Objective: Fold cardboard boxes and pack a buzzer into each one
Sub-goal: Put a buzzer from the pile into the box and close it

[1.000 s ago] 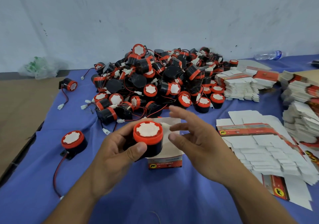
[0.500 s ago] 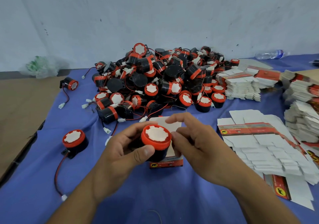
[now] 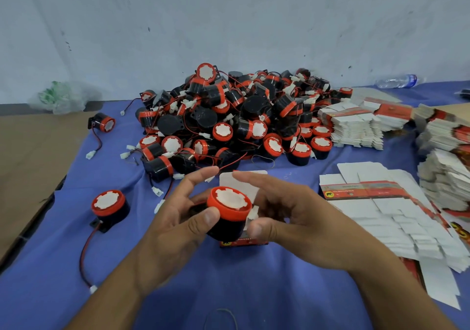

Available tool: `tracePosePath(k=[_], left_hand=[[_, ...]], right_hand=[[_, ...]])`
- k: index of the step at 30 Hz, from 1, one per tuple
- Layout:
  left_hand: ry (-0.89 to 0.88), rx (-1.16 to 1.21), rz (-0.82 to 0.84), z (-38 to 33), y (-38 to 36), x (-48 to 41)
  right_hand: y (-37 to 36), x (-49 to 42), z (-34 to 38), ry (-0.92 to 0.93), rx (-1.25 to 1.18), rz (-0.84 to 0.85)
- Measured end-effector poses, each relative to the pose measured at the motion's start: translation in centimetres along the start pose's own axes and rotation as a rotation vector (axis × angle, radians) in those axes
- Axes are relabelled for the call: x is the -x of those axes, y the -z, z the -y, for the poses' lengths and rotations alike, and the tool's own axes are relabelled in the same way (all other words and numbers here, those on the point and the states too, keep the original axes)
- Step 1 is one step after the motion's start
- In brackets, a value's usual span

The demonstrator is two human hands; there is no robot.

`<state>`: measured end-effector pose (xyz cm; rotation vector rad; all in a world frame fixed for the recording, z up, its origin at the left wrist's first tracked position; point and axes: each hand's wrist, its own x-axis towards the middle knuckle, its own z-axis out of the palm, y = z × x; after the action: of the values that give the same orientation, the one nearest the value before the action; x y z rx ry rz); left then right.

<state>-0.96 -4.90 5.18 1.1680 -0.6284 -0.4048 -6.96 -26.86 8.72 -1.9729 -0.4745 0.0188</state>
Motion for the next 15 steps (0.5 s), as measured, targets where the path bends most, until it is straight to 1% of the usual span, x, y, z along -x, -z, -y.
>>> tracePosePath(k=[1, 4, 8, 12, 14, 15], left_hand=[[0.002, -0.013, -0.007, 0.0, 0.0, 0.0], [-0.021, -0.082, -0.031, 0.3, -0.2, 0.2], [-0.059, -0.204, -0.093, 0.9, -1.1, 0.3], [-0.094, -0.327, -0.096, 1.2, -1.3, 0.2], [-0.13, -0.447, -0.121, 1.2, -1.0, -0.1], [-0.154, -0.567, -0.154, 1.2, -0.6, -0.2]], right_hand=[[0.0, -0.1, -0.1, 0.014, 0.05, -0.007], [-0.3, -0.4, -0.3, 0.046, 0.081, -0.005], [-1.1, -1.0, -0.6, 0.098, 0.142, -0.098], [-1.3, -1.0, -0.7, 0.11, 0.146, -0.133], [-0.9, -1.0, -0.9, 0.12, 0.203, -0.177], [-0.6, -0.9, -1.1, 0.111, 0.258, -0.209]])
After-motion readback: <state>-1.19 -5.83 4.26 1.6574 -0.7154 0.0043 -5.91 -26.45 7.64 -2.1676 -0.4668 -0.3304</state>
